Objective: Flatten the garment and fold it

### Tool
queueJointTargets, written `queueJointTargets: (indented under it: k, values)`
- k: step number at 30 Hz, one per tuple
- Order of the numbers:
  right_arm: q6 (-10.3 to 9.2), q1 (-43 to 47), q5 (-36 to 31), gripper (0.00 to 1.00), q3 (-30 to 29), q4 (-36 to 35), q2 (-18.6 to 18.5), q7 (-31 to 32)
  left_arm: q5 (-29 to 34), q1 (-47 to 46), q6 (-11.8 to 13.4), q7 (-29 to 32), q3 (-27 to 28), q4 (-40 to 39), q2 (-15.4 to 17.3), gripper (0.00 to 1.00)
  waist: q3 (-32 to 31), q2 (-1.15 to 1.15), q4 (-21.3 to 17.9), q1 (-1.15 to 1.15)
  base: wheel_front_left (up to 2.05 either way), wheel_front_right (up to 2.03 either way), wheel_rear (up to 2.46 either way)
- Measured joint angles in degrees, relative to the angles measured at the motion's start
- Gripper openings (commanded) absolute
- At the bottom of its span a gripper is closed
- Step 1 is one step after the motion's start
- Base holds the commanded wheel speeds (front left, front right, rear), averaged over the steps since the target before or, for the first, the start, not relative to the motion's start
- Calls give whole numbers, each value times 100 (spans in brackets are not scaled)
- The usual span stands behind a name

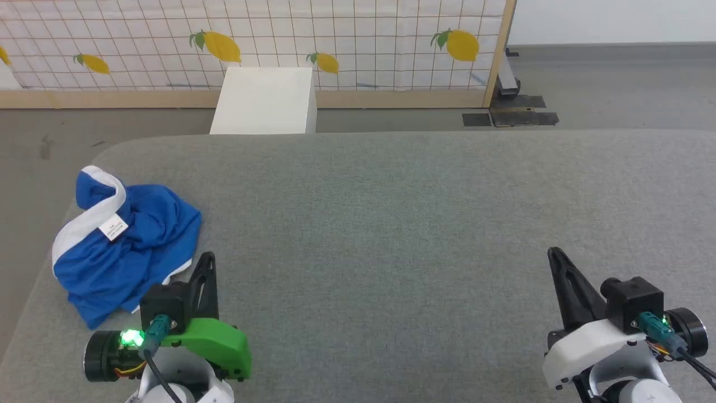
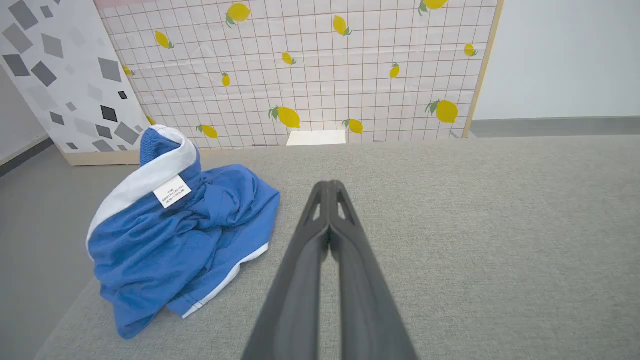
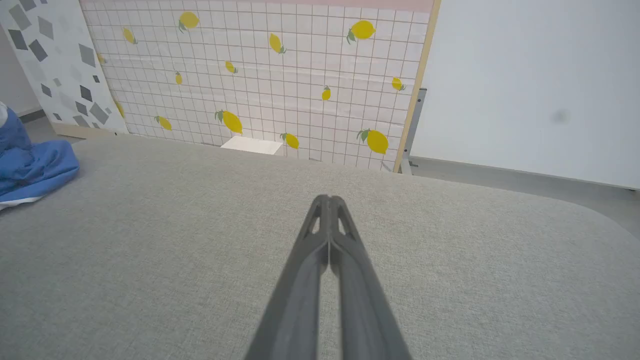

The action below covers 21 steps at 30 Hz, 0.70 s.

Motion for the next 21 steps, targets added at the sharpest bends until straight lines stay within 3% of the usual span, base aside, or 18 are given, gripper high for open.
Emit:
queueJointTargets:
  k: [21]
  values:
    - [0, 0, 0, 0, 1, 0, 0, 0, 0, 0, 0, 0, 0, 0, 0, 0, 0, 0, 0, 0, 0, 0, 0]
